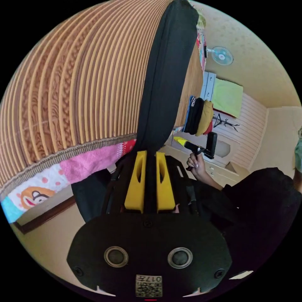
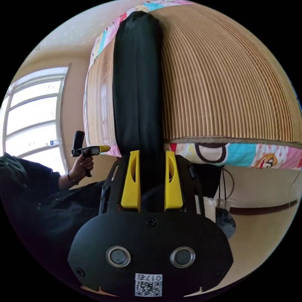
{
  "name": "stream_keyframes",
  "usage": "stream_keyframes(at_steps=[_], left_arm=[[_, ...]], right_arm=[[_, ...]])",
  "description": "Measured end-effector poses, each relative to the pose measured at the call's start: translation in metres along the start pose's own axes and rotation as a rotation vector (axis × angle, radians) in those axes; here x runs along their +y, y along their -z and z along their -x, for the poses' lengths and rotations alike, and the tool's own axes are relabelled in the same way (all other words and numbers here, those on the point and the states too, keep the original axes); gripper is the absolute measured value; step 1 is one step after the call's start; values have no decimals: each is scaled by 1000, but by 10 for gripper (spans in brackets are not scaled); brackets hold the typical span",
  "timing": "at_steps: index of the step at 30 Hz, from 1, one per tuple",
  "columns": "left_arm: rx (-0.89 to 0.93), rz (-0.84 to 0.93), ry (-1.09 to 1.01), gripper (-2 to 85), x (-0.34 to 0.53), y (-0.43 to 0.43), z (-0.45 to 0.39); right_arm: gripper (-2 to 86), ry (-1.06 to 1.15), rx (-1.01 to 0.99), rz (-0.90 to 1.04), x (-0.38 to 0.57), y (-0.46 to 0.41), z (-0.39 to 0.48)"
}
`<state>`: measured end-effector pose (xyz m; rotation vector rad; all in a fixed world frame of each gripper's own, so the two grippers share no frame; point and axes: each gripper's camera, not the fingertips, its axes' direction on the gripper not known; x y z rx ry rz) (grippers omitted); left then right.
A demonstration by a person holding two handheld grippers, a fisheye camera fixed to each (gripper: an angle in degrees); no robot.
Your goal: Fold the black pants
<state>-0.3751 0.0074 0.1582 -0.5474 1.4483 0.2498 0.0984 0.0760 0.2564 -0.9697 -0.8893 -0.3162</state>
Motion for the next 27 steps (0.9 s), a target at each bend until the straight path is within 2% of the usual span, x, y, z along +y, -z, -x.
stream_keyframes(at_steps=[4,8,13,17,21,24,27], left_arm=[[7,-101,-72,111,-80,34,-8],[65,-206,-38,130,-155,41,-4],[-70,-147,-102,85,-237,23,-34],[-59,-128,-121,58,-242,18,-39],[167,-161,-123,49,-218,34,-27],[441,-151,-262,46,-186,55,-54],[528,-119,-442,46,-130,85,-118]], right_arm=[[120,10,-176,-81,-52,19,-52],[124,-41,-303,-54,-123,10,-90],[116,31,-348,-37,-182,0,-88],[79,11,-432,-45,-202,-7,-106],[36,17,-604,-69,-183,0,-123],[18,99,-795,-110,-146,30,-111],[8,222,-819,-128,-93,79,-74]])
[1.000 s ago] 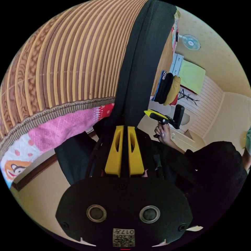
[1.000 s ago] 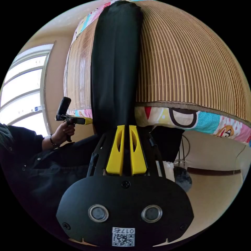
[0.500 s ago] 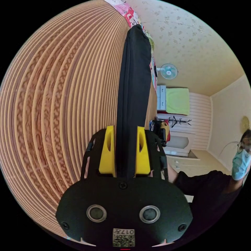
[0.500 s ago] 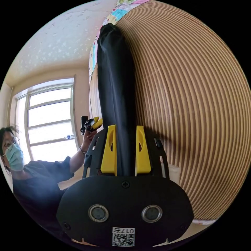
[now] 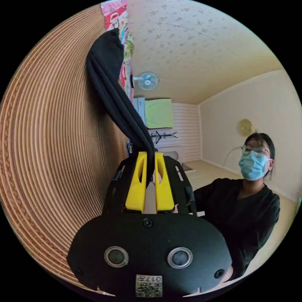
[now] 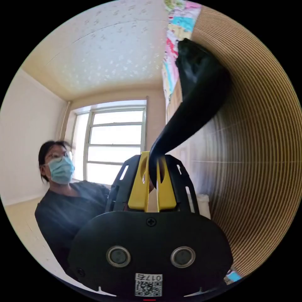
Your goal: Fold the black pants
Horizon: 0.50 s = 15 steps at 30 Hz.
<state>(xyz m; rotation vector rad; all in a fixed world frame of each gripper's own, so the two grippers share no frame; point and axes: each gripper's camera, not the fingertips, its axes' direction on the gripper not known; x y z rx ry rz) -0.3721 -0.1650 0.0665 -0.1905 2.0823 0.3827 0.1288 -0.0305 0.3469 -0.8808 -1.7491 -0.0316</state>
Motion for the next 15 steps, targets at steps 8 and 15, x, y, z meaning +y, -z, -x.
stream_keyframes(at_steps=[8,15], left_arm=[[97,104,-408,43,22,-31,-280],[-22,26,-459,45,-72,-40,-375]], right_arm=[[1,471,6,116,76,-10,262],[0,585,165,64,28,-10,353]])
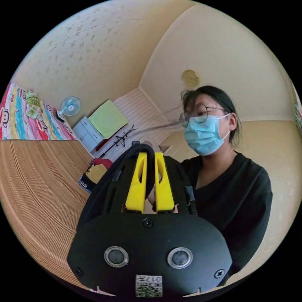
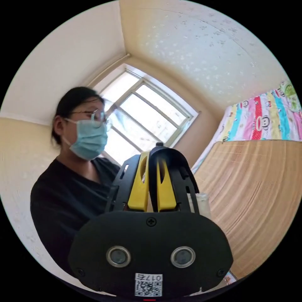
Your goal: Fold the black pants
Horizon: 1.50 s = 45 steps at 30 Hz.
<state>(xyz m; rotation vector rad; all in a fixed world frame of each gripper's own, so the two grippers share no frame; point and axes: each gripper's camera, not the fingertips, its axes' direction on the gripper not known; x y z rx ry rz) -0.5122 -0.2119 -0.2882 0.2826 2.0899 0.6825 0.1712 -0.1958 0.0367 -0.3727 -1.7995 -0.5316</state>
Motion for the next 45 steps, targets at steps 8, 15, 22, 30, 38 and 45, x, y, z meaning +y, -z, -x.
stream_keyframes(at_steps=[8,15,22,30,38,45], left_arm=[[-233,85,244,45,-50,20,227],[-522,385,386,48,87,-24,293],[-569,142,920,76,306,-11,335],[-660,85,708,160,194,-16,422],[-791,396,757,125,153,-66,524],[-1073,346,858,101,204,55,453]], right_arm=[[1,-275,123,37,-22,-52,-202],[19,-362,400,292,97,-133,-224],[113,-791,444,587,263,-169,-258],[165,-761,466,323,180,-145,-330],[127,-758,461,584,100,-268,-395],[123,-768,370,714,83,-440,-376]])
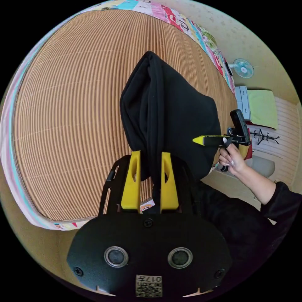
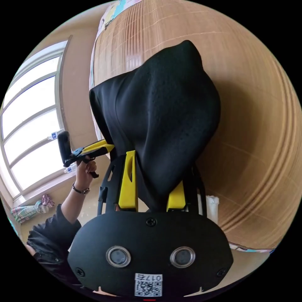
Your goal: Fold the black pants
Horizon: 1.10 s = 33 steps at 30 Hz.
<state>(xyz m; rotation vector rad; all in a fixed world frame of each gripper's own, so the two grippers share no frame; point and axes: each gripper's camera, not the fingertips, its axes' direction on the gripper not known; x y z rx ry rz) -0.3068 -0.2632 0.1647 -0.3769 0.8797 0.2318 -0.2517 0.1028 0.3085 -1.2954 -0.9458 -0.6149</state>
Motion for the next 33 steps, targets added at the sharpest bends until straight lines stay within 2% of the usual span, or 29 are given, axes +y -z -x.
stream_keyframes(at_steps=[5,7,12,14,17,20,22,24,28,33], left_arm=[[3,-134,238,91,40,69,121],[-4,-266,389,106,76,101,159],[24,-539,538,113,171,105,143],[124,-598,525,107,201,77,116],[316,-600,474,84,232,11,54],[458,-553,382,70,237,-45,-22],[494,-439,175,65,213,-69,-89],[471,-392,31,56,193,-74,-135],[440,-330,-293,4,150,-62,-233],[285,-428,-540,-9,152,-34,-335]], right_arm=[[123,64,-113,125,-66,-91,107],[117,68,-127,177,-80,-105,133],[51,90,-100,240,-74,-73,162],[43,52,47,358,-53,-50,149],[63,-63,295,531,-15,-17,109],[62,-188,387,658,30,24,68],[57,-245,362,637,55,55,53],[46,-276,318,594,72,84,46],[20,-188,136,328,86,147,53],[8,-40,-135,-25,108,195,68]])
